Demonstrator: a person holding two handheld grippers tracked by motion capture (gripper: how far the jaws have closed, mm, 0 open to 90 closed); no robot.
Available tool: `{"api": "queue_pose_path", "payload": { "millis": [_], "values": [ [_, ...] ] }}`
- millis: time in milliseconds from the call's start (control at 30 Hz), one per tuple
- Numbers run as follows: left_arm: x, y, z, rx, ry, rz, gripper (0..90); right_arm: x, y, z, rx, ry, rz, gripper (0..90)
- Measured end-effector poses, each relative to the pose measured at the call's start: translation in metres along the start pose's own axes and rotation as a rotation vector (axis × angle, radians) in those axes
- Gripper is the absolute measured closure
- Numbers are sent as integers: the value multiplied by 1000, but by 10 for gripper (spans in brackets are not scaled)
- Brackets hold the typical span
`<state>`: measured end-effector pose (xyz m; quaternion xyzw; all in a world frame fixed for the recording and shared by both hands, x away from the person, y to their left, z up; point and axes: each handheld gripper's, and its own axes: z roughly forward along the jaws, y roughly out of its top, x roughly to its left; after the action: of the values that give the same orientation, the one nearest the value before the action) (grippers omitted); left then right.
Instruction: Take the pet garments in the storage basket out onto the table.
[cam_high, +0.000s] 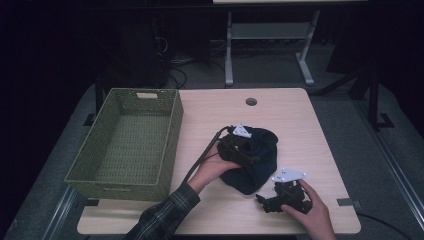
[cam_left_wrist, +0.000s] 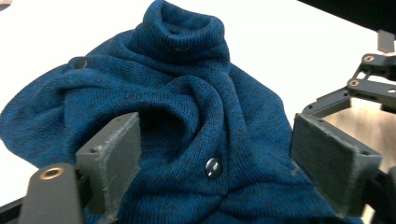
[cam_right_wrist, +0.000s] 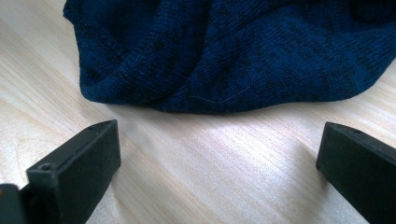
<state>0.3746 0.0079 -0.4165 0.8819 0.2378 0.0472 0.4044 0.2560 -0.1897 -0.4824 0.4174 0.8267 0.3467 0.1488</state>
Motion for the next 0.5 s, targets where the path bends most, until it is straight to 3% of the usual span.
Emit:
{"api": "queue_pose_path", "payload": {
  "millis": [500],
  "values": [
    [-7,-32,-42,-40,62,-6,133,0,0,0,3,0,-3,0]
  ]
}}
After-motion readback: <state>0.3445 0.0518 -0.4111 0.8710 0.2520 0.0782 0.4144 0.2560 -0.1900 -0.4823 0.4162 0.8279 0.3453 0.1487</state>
